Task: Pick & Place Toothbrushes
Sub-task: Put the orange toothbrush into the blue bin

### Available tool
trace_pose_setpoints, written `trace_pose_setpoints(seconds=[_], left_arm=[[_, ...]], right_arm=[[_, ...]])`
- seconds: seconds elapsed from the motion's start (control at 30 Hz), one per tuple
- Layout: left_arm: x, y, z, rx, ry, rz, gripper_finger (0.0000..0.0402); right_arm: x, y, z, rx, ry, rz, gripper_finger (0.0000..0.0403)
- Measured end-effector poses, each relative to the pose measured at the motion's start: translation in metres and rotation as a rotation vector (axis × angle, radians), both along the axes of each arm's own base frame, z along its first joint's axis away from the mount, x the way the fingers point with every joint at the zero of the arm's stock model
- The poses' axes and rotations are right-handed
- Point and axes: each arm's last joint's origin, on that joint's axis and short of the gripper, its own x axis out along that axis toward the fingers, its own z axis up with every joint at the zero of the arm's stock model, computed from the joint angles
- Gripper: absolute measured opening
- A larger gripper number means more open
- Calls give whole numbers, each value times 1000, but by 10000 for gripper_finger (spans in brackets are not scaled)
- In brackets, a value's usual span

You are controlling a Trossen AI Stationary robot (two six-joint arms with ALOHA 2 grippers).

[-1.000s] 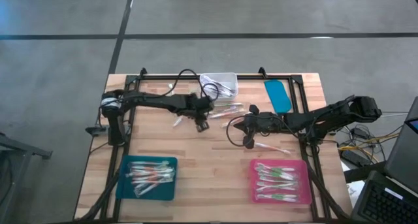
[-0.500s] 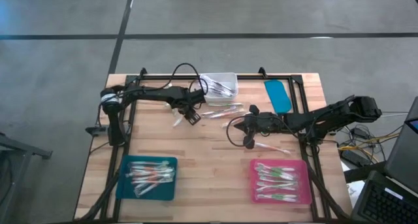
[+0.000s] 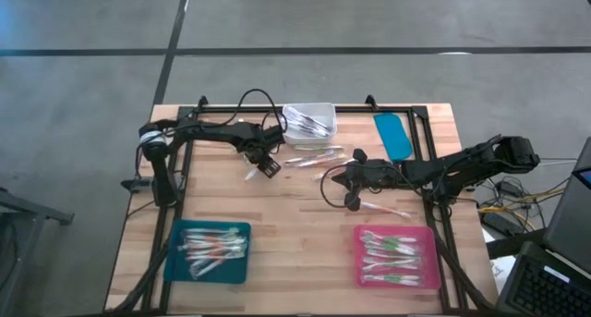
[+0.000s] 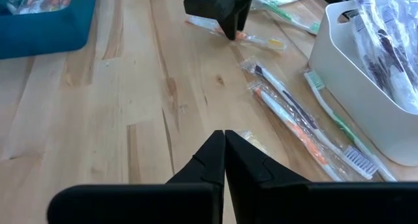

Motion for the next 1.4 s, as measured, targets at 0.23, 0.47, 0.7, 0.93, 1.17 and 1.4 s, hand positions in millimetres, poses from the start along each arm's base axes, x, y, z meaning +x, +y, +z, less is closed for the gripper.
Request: trace_pose_setpoints(seconds=[0.23, 0.47, 0.7, 0.93, 1.17, 1.4], left_arm=[[2, 0, 3, -10, -5, -4, 70], [6, 0, 8, -21, -29, -21, 13], [1, -12, 44, 1, -130, -56, 11], [-20, -42, 113, 82, -354, -133, 11], [-51, -96, 169, 114, -580, -301, 13], [-78, -170, 188, 43, -666, -585, 10]], right_arm=[[-1, 0, -1, 4, 3, -3, 8], [-1, 0, -1, 4, 2, -2, 8], [-1, 0, -1, -15, 6, 9, 8], [-1, 0, -1, -15, 6, 9, 8], [-1, 0, -1, -7, 4, 4, 8], [-1, 0, -1, 48, -9, -30, 8]])
